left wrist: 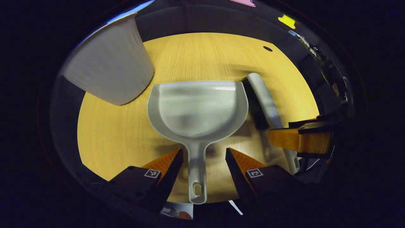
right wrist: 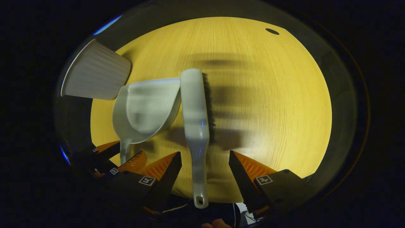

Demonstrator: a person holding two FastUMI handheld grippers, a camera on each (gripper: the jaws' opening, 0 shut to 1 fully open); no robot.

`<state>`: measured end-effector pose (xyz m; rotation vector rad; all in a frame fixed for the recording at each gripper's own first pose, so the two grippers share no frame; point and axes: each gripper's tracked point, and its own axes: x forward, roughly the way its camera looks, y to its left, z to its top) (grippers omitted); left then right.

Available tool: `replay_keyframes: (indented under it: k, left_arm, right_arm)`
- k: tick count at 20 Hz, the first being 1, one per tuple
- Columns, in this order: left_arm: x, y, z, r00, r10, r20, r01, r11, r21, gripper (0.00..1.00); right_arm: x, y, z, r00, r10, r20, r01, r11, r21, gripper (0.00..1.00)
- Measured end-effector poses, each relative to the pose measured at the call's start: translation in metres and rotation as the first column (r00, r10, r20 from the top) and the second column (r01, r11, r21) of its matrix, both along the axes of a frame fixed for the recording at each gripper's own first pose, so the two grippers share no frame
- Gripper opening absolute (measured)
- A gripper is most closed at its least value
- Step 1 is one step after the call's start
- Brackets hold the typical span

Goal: Pick up the small broom and dustpan from the desktop, sweep the trash into the dustpan with the broom, and then empty the trash into the garbage bin.

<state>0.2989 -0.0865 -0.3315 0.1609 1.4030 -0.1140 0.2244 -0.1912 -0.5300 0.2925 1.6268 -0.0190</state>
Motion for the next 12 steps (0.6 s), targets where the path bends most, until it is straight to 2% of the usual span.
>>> replay_keyframes:
  k: [2,4,6,7,9,10,12]
  left_arm:
    - [-0.007,-0.003,0.018,0.999,0.021,0.036,-0.021,1.000,-0.013,0.81]
    - [-0.012,0.000,0.043,0.996,0.007,0.090,-0.005,1.000,-0.018,0.82]
    - [-0.016,0.001,0.076,0.980,-0.022,0.199,0.026,1.000,-0.015,0.81]
    - [-0.016,-0.002,0.096,0.963,-0.037,0.268,0.046,0.998,-0.030,0.81]
    - [-0.014,-0.010,0.142,0.898,-0.047,0.438,0.091,0.993,-0.080,0.81]
    - [-0.011,-0.010,0.157,0.861,-0.042,0.506,0.103,0.990,-0.093,0.81]
    - [-0.024,-0.007,0.166,0.765,-0.006,0.644,0.120,0.984,-0.133,0.81]
  right_arm:
    - [-0.001,-0.006,0.018,0.998,-0.025,0.053,0.025,1.000,-0.005,0.98]
    - [-0.007,-0.011,0.045,0.993,-0.040,0.115,0.042,0.999,-0.016,0.98]
    - [-0.012,-0.013,0.076,0.979,-0.057,0.198,0.063,0.998,-0.024,0.97]
    - [-0.011,-0.011,0.094,0.962,-0.077,0.261,0.085,0.996,-0.017,0.97]
    - [-0.015,-0.008,0.131,0.915,-0.087,0.394,0.109,0.994,-0.033,0.97]
    - [-0.019,-0.011,0.147,0.883,-0.069,0.464,0.116,0.991,-0.074,0.97]
    - [-0.019,-0.015,0.193,0.799,-0.003,0.601,0.126,0.979,-0.162,0.97]
